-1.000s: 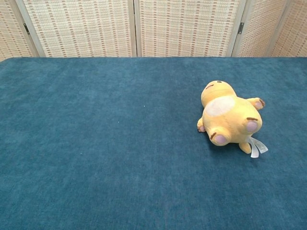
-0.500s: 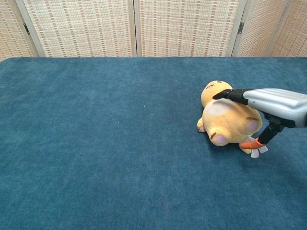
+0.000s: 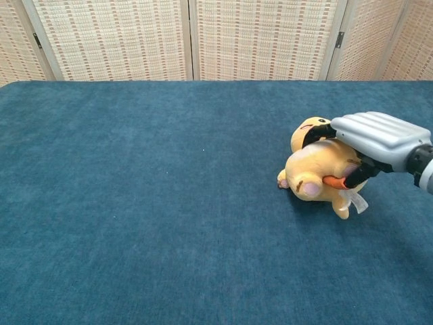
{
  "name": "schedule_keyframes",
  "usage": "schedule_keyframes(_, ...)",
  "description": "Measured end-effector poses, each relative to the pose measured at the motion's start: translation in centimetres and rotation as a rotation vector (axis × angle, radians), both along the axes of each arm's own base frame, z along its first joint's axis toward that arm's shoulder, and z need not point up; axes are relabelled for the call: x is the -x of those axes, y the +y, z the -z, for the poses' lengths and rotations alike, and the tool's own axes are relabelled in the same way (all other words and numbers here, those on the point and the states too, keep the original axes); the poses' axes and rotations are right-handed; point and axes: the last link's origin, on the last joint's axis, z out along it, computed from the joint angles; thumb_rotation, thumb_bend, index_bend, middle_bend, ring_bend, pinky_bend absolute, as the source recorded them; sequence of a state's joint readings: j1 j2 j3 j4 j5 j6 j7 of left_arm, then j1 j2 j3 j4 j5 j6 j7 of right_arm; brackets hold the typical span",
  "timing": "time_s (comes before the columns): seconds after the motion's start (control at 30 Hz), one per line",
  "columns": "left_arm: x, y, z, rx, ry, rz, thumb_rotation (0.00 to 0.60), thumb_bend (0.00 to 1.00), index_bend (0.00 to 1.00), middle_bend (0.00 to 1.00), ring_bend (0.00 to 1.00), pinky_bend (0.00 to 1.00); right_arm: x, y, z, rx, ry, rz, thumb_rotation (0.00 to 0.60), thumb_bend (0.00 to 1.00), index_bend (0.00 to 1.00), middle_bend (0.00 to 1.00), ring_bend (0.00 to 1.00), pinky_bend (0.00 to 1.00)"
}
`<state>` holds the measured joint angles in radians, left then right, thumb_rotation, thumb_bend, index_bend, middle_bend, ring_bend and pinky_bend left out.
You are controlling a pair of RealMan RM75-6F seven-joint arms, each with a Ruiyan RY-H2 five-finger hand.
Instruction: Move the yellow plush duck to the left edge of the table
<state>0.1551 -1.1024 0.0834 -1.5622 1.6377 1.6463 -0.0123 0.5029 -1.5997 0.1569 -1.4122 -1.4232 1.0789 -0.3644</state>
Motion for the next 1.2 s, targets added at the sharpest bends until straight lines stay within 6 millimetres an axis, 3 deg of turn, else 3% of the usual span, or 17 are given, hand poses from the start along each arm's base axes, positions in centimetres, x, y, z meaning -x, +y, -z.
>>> schedule_keyframes(0.17,-0.1,-0.1,-0.1,-0.005,-0.007,0.007,0.6,0.33,0.0,0.0,0.03,0.15,-3.7,0.8,0.8,0.073,-0.129,-0.181,0.6,0.7,0.8,0.81,0.68,0.91)
schedule_keyframes(0.4,0.0,-0.2,-0.3,-0.001,-0.021,0.009,0.6,0.33,0.0,0.0,0.03,0.15,-10.3,1.6,3.9,0.037,-0.222,-0.333,0.6,0.69,0.8,0.79,0.67,0.91)
schedule_keyframes(0.63,0.1,-0.4,-0.6,-0.001,-0.039,0.013,0.6,0.33,0.0,0.0,0.03,0.15,-15.2,2.5,9.2,-0.047,-0.235,-0.362,0.6,0.66,0.8,0.76,0.65,0.89)
schedule_keyframes(0.83,0.2,-0.5,-1.1,-0.008,-0.06,0.016,0.6,0.33,0.0,0.0,0.03,0.15,-17.6,3.3,13.4,-0.11,-0.21,-0.371,0.6,0.61,0.78,0.69,0.57,0.81)
schedule_keyframes(0.93,0.3,-0.5,-1.3,-0.009,-0.067,0.019,0.6,0.33,0.0,0.0,0.03,0.15,-18.2,3.6,15.0,-0.143,-0.198,-0.364,0.6,0.56,0.65,0.59,0.51,0.74)
schedule_keyframes(1.03,0.3,-0.6,-1.4,-0.009,-0.071,0.023,0.6,0.33,0.0,0.0,0.03,0.15,-18.3,3.7,16.2,-0.173,-0.178,-0.347,0.6,0.5,0.38,0.41,0.38,0.6)
schedule_keyframes(1.1,0.3,-0.7,-1.5,-0.009,-0.074,0.024,0.6,0.33,0.0,0.0,0.03,0.16,-18.0,3.6,16.6,-0.188,-0.16,-0.331,0.6,0.42,0.1,0.19,0.18,0.38)
schedule_keyframes(1.17,0.3,-0.7,-1.5,-0.008,-0.078,0.024,0.6,0.33,0.0,0.0,0.03,0.18,-17.8,3.6,16.7,-0.208,-0.143,-0.315,0.6,0.35,0.0,0.03,0.04,0.2)
schedule_keyframes(1.2,0.3,-0.7,-1.4,-0.007,-0.081,0.024,0.6,0.33,0.0,0.0,0.03,0.19,-17.8,3.7,16.6,-0.216,-0.141,-0.313,0.6,0.31,0.0,0.0,0.01,0.15)
